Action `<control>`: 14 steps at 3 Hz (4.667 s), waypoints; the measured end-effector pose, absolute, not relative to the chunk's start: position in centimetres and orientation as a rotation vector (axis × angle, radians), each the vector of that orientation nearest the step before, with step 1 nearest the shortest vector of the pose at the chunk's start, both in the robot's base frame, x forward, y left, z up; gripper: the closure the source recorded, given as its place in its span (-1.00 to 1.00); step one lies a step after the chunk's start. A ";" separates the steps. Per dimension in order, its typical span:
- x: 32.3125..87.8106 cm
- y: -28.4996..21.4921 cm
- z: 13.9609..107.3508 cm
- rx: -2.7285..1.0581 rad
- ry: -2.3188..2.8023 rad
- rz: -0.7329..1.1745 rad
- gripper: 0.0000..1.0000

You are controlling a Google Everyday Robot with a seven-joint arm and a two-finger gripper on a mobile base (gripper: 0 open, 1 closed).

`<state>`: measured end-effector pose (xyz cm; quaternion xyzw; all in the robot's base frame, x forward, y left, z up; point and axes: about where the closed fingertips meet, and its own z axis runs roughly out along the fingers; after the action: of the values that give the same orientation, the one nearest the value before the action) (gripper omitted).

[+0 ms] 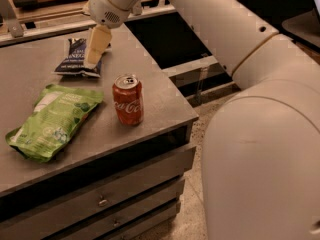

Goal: Pick blue chip bag

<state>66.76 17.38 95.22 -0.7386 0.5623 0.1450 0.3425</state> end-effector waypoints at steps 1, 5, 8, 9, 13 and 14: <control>65.4 20.4 92.7 -1.928 1.472 0.426 -1.00; 65.9 20.6 86.5 -1.704 1.661 0.483 -1.00; 66.4 20.2 84.5 -1.571 1.745 0.490 -0.42; 66.3 20.3 84.4 -1.574 1.745 0.492 0.02; 66.1 21.3 89.1 -1.626 1.634 0.449 1.00; 66.4 21.6 94.9 -1.648 1.542 0.375 1.00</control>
Offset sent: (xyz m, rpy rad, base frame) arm -0.0095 0.0559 -0.0798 0.0064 0.1129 -0.0828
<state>66.38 21.58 94.95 -0.6557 0.6134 0.1494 0.4142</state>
